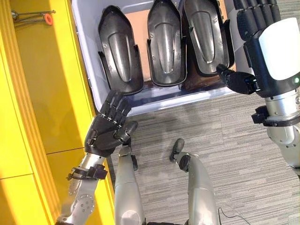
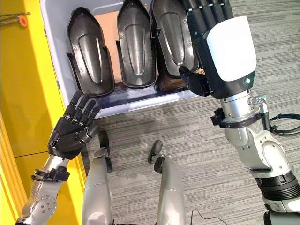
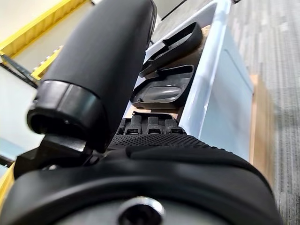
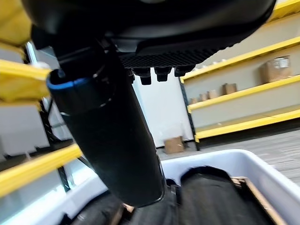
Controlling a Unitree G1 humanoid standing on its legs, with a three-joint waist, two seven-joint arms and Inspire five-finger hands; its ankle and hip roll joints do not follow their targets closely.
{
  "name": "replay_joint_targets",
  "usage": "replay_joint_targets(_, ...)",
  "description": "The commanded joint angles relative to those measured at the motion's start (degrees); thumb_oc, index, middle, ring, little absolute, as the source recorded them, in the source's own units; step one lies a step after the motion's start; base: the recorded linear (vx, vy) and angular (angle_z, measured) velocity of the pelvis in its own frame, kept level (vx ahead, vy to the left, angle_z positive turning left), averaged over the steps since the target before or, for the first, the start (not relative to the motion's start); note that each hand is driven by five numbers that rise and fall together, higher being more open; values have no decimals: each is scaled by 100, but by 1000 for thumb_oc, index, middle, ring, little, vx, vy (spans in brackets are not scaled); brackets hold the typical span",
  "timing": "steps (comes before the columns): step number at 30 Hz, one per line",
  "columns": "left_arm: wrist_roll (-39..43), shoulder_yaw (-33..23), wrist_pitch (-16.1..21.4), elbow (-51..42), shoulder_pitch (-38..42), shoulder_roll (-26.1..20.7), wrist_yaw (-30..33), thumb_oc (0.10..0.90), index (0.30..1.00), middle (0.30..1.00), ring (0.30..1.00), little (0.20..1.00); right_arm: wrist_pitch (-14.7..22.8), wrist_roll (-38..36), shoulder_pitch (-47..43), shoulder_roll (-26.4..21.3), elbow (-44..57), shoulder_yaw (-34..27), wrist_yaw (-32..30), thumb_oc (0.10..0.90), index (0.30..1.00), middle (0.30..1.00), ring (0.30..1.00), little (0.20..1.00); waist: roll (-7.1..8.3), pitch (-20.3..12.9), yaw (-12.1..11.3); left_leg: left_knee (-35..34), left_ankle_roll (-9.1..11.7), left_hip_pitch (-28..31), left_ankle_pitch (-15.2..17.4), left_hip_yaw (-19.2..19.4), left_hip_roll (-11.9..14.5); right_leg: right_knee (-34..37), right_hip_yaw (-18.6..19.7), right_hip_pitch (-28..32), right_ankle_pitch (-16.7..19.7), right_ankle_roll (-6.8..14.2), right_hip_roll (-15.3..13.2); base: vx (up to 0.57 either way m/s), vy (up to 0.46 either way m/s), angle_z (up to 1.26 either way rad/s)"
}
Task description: Move parts from the plastic box to the shelf.
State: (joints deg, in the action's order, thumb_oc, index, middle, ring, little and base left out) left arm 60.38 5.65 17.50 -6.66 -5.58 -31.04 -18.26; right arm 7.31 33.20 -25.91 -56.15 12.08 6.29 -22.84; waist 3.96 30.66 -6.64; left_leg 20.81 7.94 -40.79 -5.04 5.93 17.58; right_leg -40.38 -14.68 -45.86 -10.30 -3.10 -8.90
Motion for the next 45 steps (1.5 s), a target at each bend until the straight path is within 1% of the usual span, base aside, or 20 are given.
replay_joint_targets(1, 97, 110, 232, -571, 74, -173, -317, 900, 1000, 1000, 1000, 1000, -186, 33, -959, -537, 55, -25, -206, 900, 1000, 1000, 1000, 1000, -216, -87, -7, -40, -26, -51, 234, -2, 112, -366, -115, 182, -238, 575, -183, 12, -31, 1)
replay_joint_targets(4, 100, 120, 209, -575, 96, -229, -308, 900, 1000, 1000, 1000, 1000, -308, -4, -1111, -662, -159, 120, -243, 900, 1000, 1000, 1000, 1000, -194, -87, -20, -48, -28, -98, 229, -27, 115, -344, -143, 159, -224, 580, -181, 10, -47, 1)
replay_joint_targets(7, 237, 115, 159, -587, 85, -248, -326, 900, 1000, 1000, 1000, 1000, -223, -187, -1136, -728, -211, 152, -274, 900, 1000, 1000, 1000, 1000, -164, -87, -12, -49, -17, -125, 223, -38, 138, -328, -155, 152, -218, 583, -168, 3, -11, 1)
replay_joint_targets(10, 234, 75, 160, -607, 89, -232, -329, 900, 1000, 1000, 1000, 1000, -91, -91, -1046, -744, -108, 80, -197, 900, 1000, 1000, 1000, 1000, -138, -87, 6, -28, -18, -119, 242, -39, 138, -336, -150, 157, -230, 584, -158, 0, 0, 0)
replay_joint_targets(13, 170, 75, 105, -629, 110, -239, -274, 900, 1000, 1000, 1000, 1000, -142, -88, -958, -759, 25, 106, 10, 900, 1000, 1000, 1000, 1000, -111, -87, 4, 35, -27, -117, 280, -48, 138, -368, -154, 165, -236, 584, -149, 0, 0, 0)
replay_joint_targets(17, 252, 48, 29, -587, 105, -262, -377, 900, 1000, 1000, 1000, 1000, 102, 130, -1016, -818, -13, 248, 154, 900, 1000, 1000, 1000, 1000, -112, -87, -8, 21, -23, -128, 266, -50, 145, -353, -175, 169, -222, 594, -143, 0, 0, 0)
replay_joint_targets(21, 259, 53, 63, -623, 110, -290, -404, 900, 1000, 1000, 1000, 1000, 79, 66, -1031, -890, 59, 348, 311, 900, 1000, 1000, 1000, 1000, -122, -87, -7, 39, -29, -147, 271, -58, 139, -377, -165, 137, -230, 593, -142, 0, 0, 0)
replay_joint_targets(23, 277, 62, 52, -612, 135, -309, -432, 900, 1000, 1000, 1000, 1000, 177, 37, -1090, -904, 44, 434, 308, 900, 1000, 1000, 1000, 1000, -125, -87, -10, 29, -34, -143, 277, -55, 134, -369, -163, 130, -229, 596, -135, 0, 0, 0)
replay_joint_targets(24, 301, 62, 24, -598, 151, -312, -503, 900, 1000, 1000, 1000, 1000, 303, 57, -1109, -901, 52, 468, 300, 900, 1000, 1000, 1000, 1000, -119, -87, -3, 20, -35, -141, 274, -54, 132, -352, -167, 138, -224, 595, -126, 0, 0, 0)
replay_joint_targets(30, 399, 49, -36, -634, 82, -305, -440, 900, 1000, 1000, 1000, 1000, 336, -36, -834, -931, 274, 301, 350, 900, 1000, 1000, 1000, 1000, -108, -87, 41, 16, -33, -187, 264, -69, 131, -360, -136, 91, -216, 606, -113, 0, 0, 0)
replay_joint_targets(32, 332, 10, -29, -614, 49, -310, -479, 900, 1000, 1000, 1000, 1000, 390, 172, -640, -907, 367, 165, 400, 900, 1000, 1000, 1000, 1000, -82, -87, 63, 15, -29, -219, 269, -66, 137, -340, -142, 60, -194, 618, -111, 0, 0, 0)
replay_joint_targets(36, 315, 47, 21, -597, 88, -312, -452, 900, 1000, 1000, 1000, 1000, 248, 283, -533, -939, 510, 170, 495, 900, 1000, 1000, 1000, 1000, -69, -87, 82, 16, -22, -237, 267, -47, 159, -342, -134, 36, -193, 626, -109, 0, 0, 0)
replay_joint_targets(40, 170, 89, 33, -563, 130, -351, -276, 900, 1000, 1000, 1000, 1000, 69, 347, -763, -984, 253, 389, 716, 900, 1000, 1000, 1000, 1000, -84, -87, 41, 9, -25, -223, 268, -47, 148, -311, -158, 57, -185, 623, -119, 0, 0, 0)
replay_joint_targets(44, 276, 65, 22, -439, 136, -366, -282, 900, 1000, 1000, 1000, 1000, -154, 485, -1097, -1049, -151, 778, 631, 900, 1000, 1000, 1000, 1000, -102, -87, -13, 38, -33, -224, 280, -55, 142, -328, -188, 64, -193, 616, -139, 0, 0, 0)
replay_joint_targets(45, 174, 58, -50, -425, 167, -370, -262, 900, 1000, 1000, 1000, 1000, -224, 383, -1204, -1027, -317, 884, 604, 900, 1000, 1000, 1000, 1000, -108, -87, -35, 49, -45, -246, 280, -67, 136, -337, -199, 46, -186, 618, -155, 0, 0, 0)
